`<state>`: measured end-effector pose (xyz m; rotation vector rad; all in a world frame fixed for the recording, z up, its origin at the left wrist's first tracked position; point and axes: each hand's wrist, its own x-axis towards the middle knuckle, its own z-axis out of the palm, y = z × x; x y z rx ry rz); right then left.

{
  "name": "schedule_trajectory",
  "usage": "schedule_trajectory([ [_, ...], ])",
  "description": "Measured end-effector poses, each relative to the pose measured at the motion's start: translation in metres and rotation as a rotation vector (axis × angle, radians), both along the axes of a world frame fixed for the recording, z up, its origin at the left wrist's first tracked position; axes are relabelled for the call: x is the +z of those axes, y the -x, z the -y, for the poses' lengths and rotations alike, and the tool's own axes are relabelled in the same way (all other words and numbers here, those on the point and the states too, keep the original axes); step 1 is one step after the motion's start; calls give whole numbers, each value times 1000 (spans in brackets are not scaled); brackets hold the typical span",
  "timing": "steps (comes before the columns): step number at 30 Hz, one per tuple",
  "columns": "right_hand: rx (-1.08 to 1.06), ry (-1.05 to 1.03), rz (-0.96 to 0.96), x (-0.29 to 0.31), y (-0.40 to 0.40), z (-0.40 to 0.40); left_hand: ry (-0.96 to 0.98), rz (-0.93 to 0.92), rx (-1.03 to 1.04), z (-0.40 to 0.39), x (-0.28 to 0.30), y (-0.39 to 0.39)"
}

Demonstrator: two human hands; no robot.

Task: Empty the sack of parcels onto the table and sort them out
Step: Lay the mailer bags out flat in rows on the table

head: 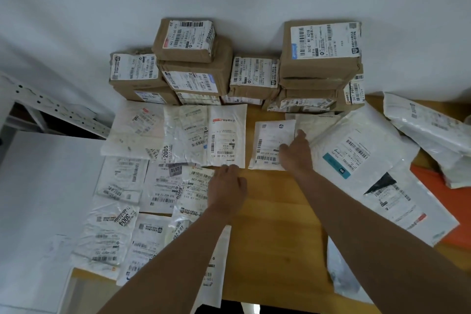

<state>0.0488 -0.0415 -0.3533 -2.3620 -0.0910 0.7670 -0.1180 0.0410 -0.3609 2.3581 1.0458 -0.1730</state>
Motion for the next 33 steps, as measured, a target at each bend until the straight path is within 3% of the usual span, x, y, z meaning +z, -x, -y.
schedule_trajectory([
  [3,343,116,319,-8,18,8,-108,8,41,-13,-5,3],
  [5,573,240,295,-18,27,11,-132,-7,35,-24,-3,3],
  [7,672,340,211,-29,31,12,-97,-42,1,-38,-2,-2],
  [12,668,346,203,-43,35,1,80,-175,-87,-67,-6,-23],
  [16,645,391,244,-44,41,-5,105,-195,-85,-70,-14,-26],
  [21,646,405,368,-50,72,21,28,-37,16,-60,-13,-15],
  [26,547,454,301,-48,102,40,-67,134,170,-38,-12,26],
  [33,547,354,178,-45,136,56,-62,2,347,-24,-12,71],
])
